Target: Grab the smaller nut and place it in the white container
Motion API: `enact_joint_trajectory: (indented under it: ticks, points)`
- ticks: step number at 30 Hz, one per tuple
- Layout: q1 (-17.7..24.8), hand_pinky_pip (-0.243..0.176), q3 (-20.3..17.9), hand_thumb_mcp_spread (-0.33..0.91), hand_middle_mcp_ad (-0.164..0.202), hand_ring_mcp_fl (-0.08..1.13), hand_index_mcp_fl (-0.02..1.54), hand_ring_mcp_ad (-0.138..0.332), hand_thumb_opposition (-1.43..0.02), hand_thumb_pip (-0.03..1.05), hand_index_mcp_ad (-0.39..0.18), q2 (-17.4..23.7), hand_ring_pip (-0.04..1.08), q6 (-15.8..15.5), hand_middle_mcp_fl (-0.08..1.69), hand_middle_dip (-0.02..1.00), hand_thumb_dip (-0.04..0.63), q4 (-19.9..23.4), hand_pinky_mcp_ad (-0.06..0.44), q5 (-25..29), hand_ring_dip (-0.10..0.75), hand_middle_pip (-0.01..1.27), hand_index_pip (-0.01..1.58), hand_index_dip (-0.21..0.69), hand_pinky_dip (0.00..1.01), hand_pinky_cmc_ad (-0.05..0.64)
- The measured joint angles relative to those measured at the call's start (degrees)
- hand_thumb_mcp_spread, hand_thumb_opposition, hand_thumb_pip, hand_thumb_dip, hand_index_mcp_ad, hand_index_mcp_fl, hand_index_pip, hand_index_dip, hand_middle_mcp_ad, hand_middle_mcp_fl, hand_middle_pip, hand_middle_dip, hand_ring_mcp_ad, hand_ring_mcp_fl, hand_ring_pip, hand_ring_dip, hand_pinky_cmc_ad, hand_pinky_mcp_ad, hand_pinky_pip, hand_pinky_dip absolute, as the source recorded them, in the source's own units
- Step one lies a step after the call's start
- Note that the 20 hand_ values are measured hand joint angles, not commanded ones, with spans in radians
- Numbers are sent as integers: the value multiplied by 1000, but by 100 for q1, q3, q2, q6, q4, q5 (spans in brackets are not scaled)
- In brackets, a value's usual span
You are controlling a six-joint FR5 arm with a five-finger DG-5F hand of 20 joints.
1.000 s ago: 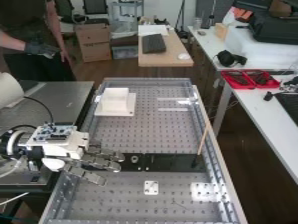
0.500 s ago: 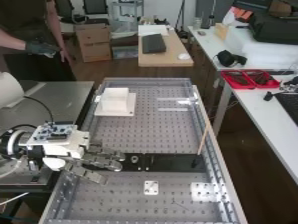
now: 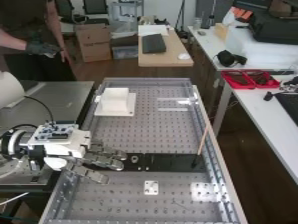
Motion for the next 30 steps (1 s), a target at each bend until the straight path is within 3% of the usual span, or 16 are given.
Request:
enact_joint_trajectory:
  ticks: [8,12,16,30]
  points:
    - [4,21,55,456,28,0,415,126,-906,588,-133,-19,101,11,58,206,218,-34,278,-12,113,138,1513,204,180,346]
    - [2,21,61,456,30,0,475,126,-946,585,-131,52,101,26,58,206,169,-68,278,-33,115,138,1510,202,180,346]
    - [7,21,71,480,26,0,496,126,-984,590,-136,120,108,52,56,206,173,-94,278,-68,120,138,1546,253,180,349]
    - [81,37,95,480,26,0,496,126,-984,590,-136,429,105,124,56,206,173,-202,278,-211,124,138,1545,257,180,335]
